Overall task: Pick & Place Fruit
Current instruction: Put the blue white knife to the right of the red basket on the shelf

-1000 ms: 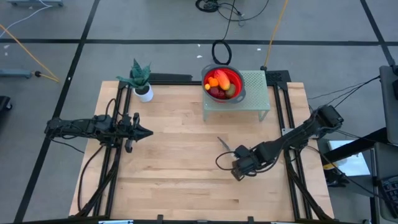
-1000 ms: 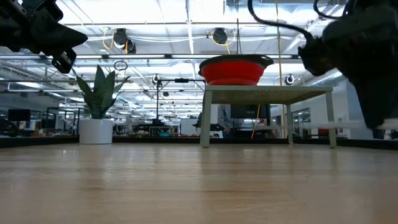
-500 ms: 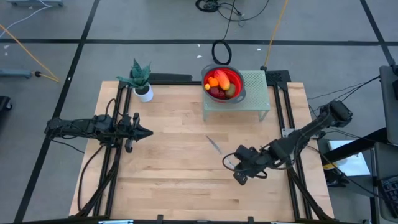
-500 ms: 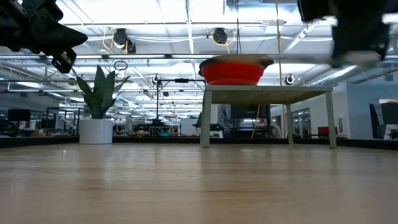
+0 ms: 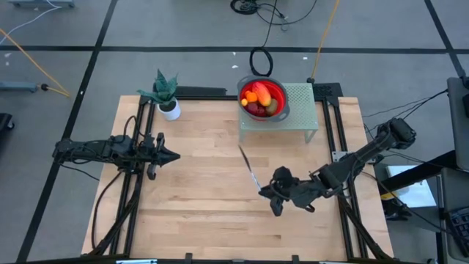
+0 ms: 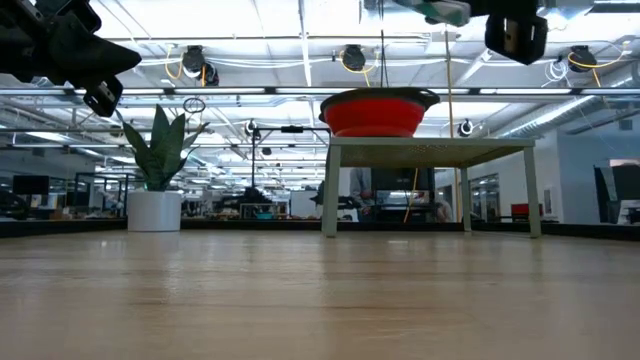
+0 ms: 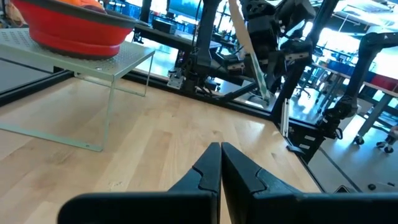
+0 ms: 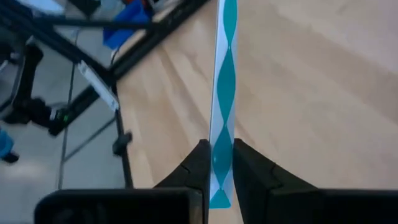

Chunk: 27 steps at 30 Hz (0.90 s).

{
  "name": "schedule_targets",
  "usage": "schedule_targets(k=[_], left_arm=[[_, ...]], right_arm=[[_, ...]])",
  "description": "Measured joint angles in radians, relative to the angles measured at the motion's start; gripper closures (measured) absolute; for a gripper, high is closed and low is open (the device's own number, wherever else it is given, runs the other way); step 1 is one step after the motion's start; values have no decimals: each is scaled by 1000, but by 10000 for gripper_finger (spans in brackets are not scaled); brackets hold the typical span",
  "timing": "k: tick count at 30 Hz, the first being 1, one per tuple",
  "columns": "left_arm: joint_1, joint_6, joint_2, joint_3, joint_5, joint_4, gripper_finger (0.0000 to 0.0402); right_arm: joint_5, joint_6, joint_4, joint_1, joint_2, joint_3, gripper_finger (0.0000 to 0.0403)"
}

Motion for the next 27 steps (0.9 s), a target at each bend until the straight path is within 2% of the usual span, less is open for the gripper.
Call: schedule_targets(k=[7,14,21,27], left_arm=[[0,0,0,0,0,1,392],[0,-1,0,0,1,0,392],[0,-2,0,0,2,-4,392],[0,-2,0,0,2,-4,392]], right_arm=[[134,-11,13,0,-38,0,364],[266,-11,-18,0,-129,0,365],[348,-6,-120,-2,-232,0,366],[378,76,-274,-4,-322,1,366]])
